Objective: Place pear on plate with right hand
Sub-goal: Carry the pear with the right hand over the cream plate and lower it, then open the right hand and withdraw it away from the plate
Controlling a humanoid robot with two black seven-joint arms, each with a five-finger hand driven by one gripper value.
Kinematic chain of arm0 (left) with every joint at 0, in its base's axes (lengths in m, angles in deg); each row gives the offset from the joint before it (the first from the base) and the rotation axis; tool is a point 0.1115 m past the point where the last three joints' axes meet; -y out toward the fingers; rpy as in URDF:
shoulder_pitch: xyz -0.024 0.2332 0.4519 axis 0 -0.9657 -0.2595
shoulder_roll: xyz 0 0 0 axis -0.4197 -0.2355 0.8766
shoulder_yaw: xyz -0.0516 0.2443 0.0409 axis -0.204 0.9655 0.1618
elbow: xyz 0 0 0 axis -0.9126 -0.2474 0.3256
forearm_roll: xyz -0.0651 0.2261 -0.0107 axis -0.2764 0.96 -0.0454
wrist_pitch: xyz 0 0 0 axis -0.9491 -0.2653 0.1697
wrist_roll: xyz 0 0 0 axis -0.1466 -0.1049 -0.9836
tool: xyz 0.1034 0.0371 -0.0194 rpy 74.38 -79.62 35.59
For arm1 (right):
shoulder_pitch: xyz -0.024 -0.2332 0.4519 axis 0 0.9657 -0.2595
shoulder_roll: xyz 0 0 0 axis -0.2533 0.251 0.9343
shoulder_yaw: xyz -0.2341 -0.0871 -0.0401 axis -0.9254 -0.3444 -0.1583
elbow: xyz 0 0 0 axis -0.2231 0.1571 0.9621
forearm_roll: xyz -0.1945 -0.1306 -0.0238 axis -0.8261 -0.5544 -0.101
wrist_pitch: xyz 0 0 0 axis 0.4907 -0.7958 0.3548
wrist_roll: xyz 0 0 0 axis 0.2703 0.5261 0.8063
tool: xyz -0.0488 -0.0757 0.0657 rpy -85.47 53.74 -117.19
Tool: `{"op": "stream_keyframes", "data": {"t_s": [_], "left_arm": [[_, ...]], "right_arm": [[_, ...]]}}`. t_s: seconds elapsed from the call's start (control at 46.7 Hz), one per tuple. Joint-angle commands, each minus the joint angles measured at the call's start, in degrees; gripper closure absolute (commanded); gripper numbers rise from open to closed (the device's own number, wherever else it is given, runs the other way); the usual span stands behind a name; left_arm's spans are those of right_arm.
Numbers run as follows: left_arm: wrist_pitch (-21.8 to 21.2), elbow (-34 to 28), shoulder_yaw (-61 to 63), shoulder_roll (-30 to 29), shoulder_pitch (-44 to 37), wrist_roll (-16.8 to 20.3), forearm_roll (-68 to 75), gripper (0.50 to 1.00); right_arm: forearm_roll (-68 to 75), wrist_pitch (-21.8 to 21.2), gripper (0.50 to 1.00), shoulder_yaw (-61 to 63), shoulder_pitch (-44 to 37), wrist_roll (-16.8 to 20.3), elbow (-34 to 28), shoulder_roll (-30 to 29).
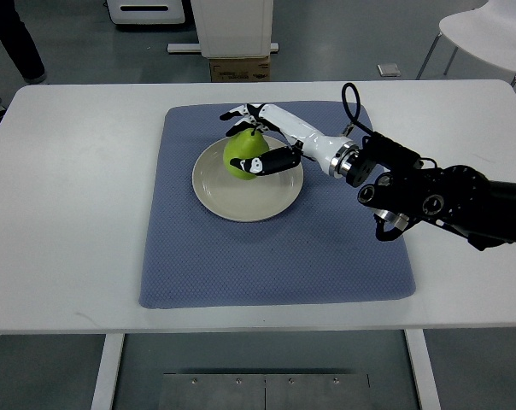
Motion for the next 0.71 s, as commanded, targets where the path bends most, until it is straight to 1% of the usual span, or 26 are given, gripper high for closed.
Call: {"op": "stream_keyframes", "data": {"t_s": [0.0, 0.235, 0.321, 0.343, 0.364, 0.385, 0.407, 0.45, 0.471, 0.535, 0.557, 0.578, 0.685], "left_arm": [[0.00, 0.00, 0.01, 0.00, 0.00, 0.00, 0.00, 0.500], [0.00, 0.00, -0.08, 0.00, 0.00, 0.00, 0.00, 0.500], [0.00, 0.00, 0.01, 0.00, 0.00, 0.00, 0.00, 0.500], [0.00, 0.00, 0.01, 0.00, 0.00, 0.00, 0.00, 0.500], [0.00, 0.00, 0.01, 0.00, 0.00, 0.00, 0.00, 0.500], [0.00, 0.00, 0.01, 0.00, 0.00, 0.00, 0.00, 0.500], [0.00, 0.00, 0.01, 0.00, 0.00, 0.00, 0.00, 0.500], [0.00, 0.00, 0.01, 0.00, 0.00, 0.00, 0.00, 0.500], [0.00, 0.00, 0.01, 0.00, 0.00, 0.00, 0.00, 0.500], [0.00, 0.00, 0.01, 0.00, 0.00, 0.00, 0.00, 0.500], [0.00, 0.00, 0.01, 0.00, 0.00, 0.00, 0.00, 0.500], [0.00, 0.00, 0.01, 0.00, 0.00, 0.00, 0.00, 0.500], [0.00, 0.00, 0.01, 0.00, 0.00, 0.00, 0.00, 0.500]], "right_arm": [[0.87, 0.01, 1.000, -0.54, 0.64, -0.01, 2.76, -3.24], [2.27, 0.01, 1.000, -2.21, 3.54, 0.70, 9.26, -3.86], [2.19, 0.09, 1.000, -2.12, 4.42, 0.70, 9.97, -3.86], [2.19, 0.09, 0.980, -2.12, 4.51, 0.70, 9.97, -3.86], [2.19, 0.09, 0.948, -2.12, 4.51, 0.61, 9.97, -3.86], [2.19, 0.09, 0.907, -2.12, 4.51, 0.61, 9.97, -3.86], [2.10, 0.09, 0.852, -2.12, 4.51, 0.61, 9.97, -3.86], [2.19, 0.09, 0.710, -2.12, 4.42, 0.61, 9.88, -3.86], [2.19, 0.09, 0.652, -2.03, 4.34, 0.52, 9.80, -3.86], [2.19, 0.01, 0.563, -1.94, 4.25, 0.52, 9.71, -3.86], [2.19, 0.01, 0.524, -1.94, 4.25, 0.52, 9.71, -3.86], [2.19, 0.01, 0.509, -1.94, 4.25, 0.43, 9.71, -3.86], [2.10, -0.26, 0.500, -1.94, 4.16, 0.43, 9.45, -3.86]]}}
